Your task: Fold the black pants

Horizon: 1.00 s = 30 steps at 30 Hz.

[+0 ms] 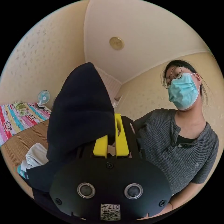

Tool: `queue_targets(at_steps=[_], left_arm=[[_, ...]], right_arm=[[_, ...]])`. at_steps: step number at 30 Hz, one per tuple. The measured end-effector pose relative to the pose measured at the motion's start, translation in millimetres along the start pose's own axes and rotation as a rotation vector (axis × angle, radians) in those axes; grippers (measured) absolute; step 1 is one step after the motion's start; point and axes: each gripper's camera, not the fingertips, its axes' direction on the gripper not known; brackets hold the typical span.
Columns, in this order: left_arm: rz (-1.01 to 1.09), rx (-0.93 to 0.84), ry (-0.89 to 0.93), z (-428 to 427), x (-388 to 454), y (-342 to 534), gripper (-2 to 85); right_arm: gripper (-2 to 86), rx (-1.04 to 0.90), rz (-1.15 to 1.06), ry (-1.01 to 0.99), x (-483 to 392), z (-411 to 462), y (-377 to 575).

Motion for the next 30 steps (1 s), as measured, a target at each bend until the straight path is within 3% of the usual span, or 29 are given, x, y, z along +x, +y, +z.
queue_targets(at_steps=[5, 12, 15, 17, 20, 23, 26, 30], left_arm=[[0.033, 0.143, -0.105, 11.1, 4.7, -22.6, 3.2], [0.123, 0.276, -0.313, 40.9, 22.2, -52.5, 3.1], [0.135, 0.305, -0.33, 58.5, 22.2, -63.2, 3.1], [0.136, 0.299, -0.319, 72.4, 18.4, -68.1, 3.3], [0.142, 0.236, -0.291, 88.1, 5.8, -70.6, 3.7], [0.026, 0.22, -0.306, 72.9, -22.9, -58.3, 4.5], [-0.174, 0.195, -0.373, 38.5, -65.0, -28.9, 8.8], [-0.457, 0.152, -0.476, 10.3, -114.2, 47.1, 17.8]], right_arm=[[11.6, -0.016, -0.009, 0.348, -29.1, -12.5, 44.4], [17.5, 0.108, 0.022, 0.164, -39.9, -16.4, 168.0], [18.8, -0.022, 0.07, 0.425, -45.8, 22.9, 194.3], [17.0, -0.162, 0.148, 0.779, -36.6, 55.7, 201.0], [5.9, -0.123, 0.251, 1.11, -23.4, 56.2, 192.1], [4.1, 0.085, 0.236, 1.226, -35.2, 23.7, 168.7], [3.4, 0.25, 0.145, 1.203, -54.1, 0.7, 142.2], [3.1, 0.217, -0.038, 1.241, -58.7, 32.6, 114.2]])
